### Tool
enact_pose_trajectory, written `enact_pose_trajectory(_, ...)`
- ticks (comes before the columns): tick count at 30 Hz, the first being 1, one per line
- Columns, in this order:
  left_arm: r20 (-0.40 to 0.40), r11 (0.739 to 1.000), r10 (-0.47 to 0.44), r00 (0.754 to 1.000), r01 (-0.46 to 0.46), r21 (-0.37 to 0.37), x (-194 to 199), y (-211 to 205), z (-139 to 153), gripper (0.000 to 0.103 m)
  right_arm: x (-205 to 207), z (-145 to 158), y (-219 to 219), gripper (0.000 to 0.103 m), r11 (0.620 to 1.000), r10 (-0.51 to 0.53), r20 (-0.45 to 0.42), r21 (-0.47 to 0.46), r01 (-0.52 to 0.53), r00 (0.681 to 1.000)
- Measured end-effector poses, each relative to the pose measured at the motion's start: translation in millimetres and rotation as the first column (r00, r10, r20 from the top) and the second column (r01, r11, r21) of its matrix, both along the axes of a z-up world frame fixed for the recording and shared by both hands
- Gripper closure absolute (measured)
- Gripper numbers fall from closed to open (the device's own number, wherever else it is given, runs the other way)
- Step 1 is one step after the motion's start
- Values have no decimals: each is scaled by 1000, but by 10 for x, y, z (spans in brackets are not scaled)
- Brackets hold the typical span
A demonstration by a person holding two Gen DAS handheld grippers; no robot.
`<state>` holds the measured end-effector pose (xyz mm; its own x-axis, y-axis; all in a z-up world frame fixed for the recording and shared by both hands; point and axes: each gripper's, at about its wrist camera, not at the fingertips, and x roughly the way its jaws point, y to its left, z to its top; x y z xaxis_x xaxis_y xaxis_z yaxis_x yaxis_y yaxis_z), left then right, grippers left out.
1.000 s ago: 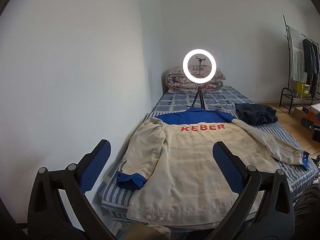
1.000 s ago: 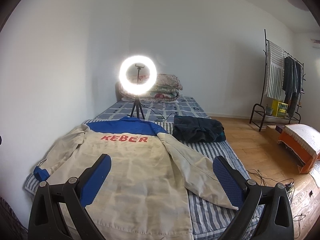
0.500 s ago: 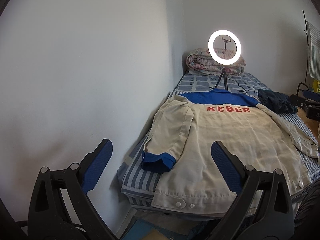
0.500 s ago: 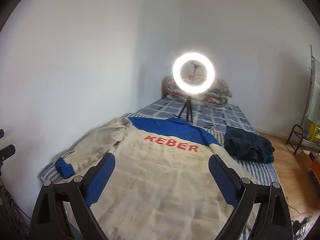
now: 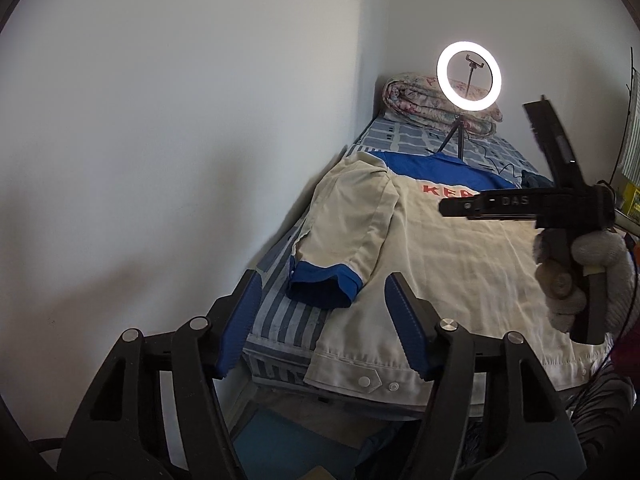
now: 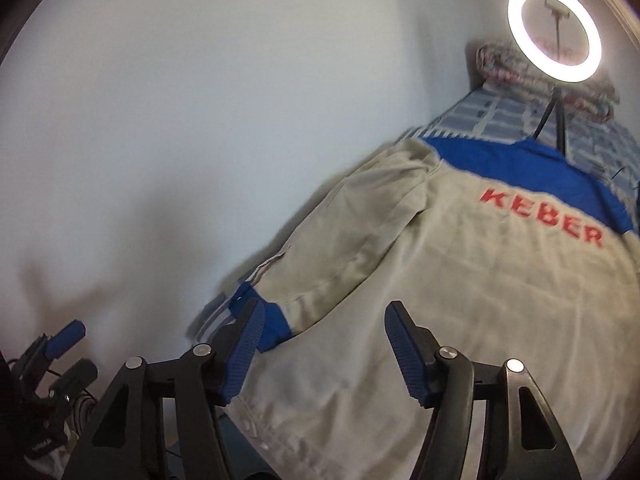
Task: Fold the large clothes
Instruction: 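Move the right gripper to the blue sleeve cuff and close on it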
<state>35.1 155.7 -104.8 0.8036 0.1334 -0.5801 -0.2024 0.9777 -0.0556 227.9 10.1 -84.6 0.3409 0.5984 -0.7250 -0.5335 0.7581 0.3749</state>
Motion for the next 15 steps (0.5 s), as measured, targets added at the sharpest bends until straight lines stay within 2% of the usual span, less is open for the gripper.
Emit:
enact_pose_trajectory(3, 0, 1000, 5, 1000, -5, -5, 9, 56, -19, 37, 268, -313, 243, 50, 999, 3, -158, 38, 3, 987)
enact_pose_trajectory(4, 2, 1000, 7, 1000, -7, -4, 10, 70, -27, 37, 356, -423, 320, 54, 999, 1, -211, 46, 9, 977)
enact_pose_trajectory(6, 6, 1000, 9, 1000, -9, -1, 13, 91, -46, 37, 499, -617, 467, 55, 998, -11, -300, 53, 28, 954)
enact_pose_trajectory(10, 2, 1000, 2, 1000, -2, 0, 24, 108, -82, 37, 637, -894, 759, 55, 999, -42, -401, 3, 47, 915)
enact_pose_trajectory(15, -7, 1000, 0, 1000, 0, -1, 31, 151, -137, 37, 690, -1110, 1064, 55, 996, -65, -458, -85, 29, 887)
